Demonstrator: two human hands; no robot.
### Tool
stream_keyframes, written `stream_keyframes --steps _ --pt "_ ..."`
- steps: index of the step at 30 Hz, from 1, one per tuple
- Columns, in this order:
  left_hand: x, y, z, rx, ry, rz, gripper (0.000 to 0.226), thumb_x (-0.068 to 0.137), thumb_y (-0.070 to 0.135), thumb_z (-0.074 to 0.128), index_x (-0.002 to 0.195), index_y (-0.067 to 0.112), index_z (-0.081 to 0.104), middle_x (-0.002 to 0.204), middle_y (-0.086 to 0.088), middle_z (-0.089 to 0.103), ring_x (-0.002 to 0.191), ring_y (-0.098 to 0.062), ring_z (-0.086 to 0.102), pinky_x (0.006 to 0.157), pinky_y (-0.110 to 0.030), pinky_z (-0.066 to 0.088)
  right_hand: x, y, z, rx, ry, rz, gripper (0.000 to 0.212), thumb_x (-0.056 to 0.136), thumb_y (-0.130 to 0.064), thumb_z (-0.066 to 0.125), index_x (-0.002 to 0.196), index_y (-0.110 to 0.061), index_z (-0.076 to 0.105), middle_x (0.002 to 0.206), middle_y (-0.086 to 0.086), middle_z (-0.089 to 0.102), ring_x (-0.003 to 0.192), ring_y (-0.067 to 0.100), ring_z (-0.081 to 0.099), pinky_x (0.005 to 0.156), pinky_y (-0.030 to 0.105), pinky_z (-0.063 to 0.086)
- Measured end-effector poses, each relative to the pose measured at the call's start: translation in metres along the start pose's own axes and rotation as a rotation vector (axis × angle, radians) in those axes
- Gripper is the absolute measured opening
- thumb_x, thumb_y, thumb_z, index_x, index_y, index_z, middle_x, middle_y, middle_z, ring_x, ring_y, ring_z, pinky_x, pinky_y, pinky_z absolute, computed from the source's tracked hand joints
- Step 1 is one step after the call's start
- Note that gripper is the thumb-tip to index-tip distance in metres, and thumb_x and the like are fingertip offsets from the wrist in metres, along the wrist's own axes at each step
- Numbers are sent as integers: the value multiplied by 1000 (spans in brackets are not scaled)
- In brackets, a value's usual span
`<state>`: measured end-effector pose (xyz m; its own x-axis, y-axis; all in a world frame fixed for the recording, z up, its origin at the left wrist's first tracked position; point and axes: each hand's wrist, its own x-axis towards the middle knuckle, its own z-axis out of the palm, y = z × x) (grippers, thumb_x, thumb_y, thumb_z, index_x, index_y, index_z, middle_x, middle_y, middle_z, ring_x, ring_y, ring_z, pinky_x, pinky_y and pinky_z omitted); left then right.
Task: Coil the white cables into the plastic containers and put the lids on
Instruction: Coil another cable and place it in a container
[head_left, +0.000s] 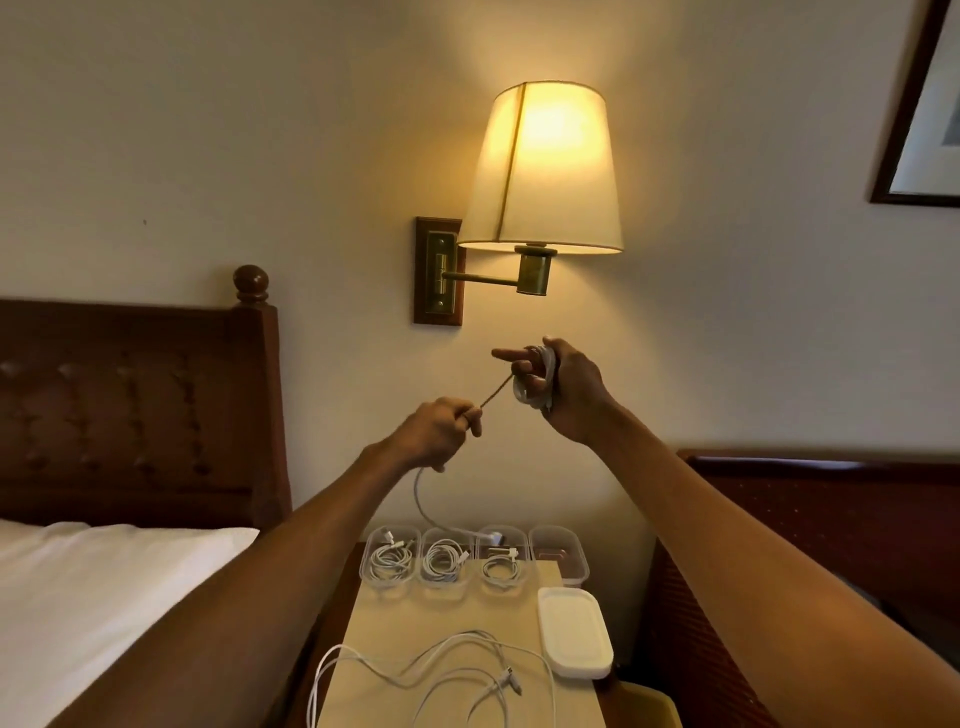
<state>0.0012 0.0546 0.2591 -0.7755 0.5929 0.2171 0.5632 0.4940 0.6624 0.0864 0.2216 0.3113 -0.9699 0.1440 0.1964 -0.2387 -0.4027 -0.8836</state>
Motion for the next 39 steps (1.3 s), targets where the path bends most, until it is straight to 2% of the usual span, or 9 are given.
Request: stream_keyframes --steps 4,9,15,19,21,24,31,36,39 --pt "-16 18 32 25 -273 -44 28 103 5 37 110 11 63 78 -5 55 58 -15 55 42 -23 49 9 1 -1 -264 80 -64 52 106 -36 23 112 5 55 109 19 70 69 17 63 57 19 47" --pt "-22 55 35 85 -362 46 28 105 10 38 115 9 63 77 -1 53 56 -11 49 46 -19 45 11 8 -22 -650 219 -166 54 105 -38 31 118 9 53 121 28 60 101 34 67 84 32 53" --pt "-18 80 -8 352 -272 170 27 100 9 48 116 15 69 85 10 56 66 -10 54 50 -19 44 1 8 -41 -863 217 -19 54 106 -36 29 114 11 54 114 26 65 81 23 70 75 30 56" --pt "-12 75 -34 454 -229 243 20 97 24 61 110 17 74 103 4 68 83 -10 60 68 -26 52 -9 8 -47 -935 -45 191 51 107 -32 26 116 8 55 99 24 71 66 22 69 60 23 54" --pt "-10 73 -43 441 -212 268 21 95 27 65 109 15 74 96 4 70 76 -7 58 65 -23 47 -11 11 -50 -960 -149 245 57 107 -33 25 114 11 60 89 18 72 60 19 66 57 23 52" --pt "-9 74 -53 417 -187 326 21 93 28 67 107 14 74 81 11 65 68 -6 56 60 -19 40 -12 16 -48 -829 -256 367 61 106 -34 23 103 11 64 78 11 70 50 13 57 50 20 48" --pt "2 55 -64 399 -62 364 16 92 22 69 105 18 76 97 7 72 88 -5 62 76 -24 45 -20 13 -44 -426 -452 598 68 98 -57 27 74 -6 64 51 -1 47 35 7 35 38 11 29" --pt "0 21 -51 456 167 280 20 98 25 60 111 29 74 114 6 70 98 -16 61 75 -36 54 -22 5 -47 -173 -565 593 54 99 -51 39 74 -7 58 55 -1 51 35 6 40 38 10 30" --pt "-5 6 -32 541 159 231 26 101 27 51 121 33 68 120 4 66 100 -19 60 76 -36 54 -20 3 -45 -101 -564 504 43 101 -42 39 78 -9 54 58 -1 51 39 6 40 40 11 31"
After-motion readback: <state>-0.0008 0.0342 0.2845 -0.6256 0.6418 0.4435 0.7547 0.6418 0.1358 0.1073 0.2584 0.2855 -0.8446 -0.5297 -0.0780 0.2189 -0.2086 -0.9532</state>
